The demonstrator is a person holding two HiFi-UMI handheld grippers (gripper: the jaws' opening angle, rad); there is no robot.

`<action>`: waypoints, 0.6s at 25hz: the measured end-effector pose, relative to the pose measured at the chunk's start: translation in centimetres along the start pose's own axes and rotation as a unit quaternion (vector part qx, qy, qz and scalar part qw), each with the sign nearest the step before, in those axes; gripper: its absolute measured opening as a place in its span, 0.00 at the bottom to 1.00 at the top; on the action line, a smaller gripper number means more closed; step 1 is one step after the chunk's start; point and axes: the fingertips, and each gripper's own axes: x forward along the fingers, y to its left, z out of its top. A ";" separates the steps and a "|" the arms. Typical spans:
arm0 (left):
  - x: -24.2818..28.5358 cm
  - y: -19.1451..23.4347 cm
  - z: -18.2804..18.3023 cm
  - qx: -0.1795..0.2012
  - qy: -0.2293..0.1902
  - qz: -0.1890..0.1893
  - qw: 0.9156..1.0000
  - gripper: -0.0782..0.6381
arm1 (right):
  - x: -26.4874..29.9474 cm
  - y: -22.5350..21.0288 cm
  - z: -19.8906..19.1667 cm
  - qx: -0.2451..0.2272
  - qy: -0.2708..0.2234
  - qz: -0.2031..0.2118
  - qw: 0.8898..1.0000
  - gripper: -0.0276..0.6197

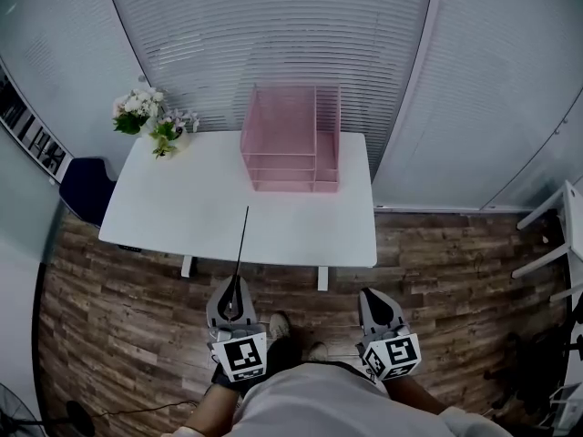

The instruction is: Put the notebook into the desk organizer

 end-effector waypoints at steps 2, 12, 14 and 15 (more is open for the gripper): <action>2.0 0.5 1.0 0.012 0.006 0.004 1.000 0.13 | 1.2 -0.5 0.1 -0.001 0.001 0.000 1.000 0.06; 15.1 2.4 5.4 0.039 -0.061 -0.023 0.997 0.13 | 8.6 -3.8 3.2 -0.012 0.000 -0.044 0.999 0.06; 17.6 2.9 6.1 0.042 -0.067 -0.031 0.996 0.13 | 10.7 -4.6 4.0 -0.012 0.002 -0.057 0.998 0.06; 18.8 3.3 6.3 0.045 -0.071 -0.033 0.996 0.13 | 11.8 -4.8 4.5 -0.012 0.002 -0.061 0.998 0.06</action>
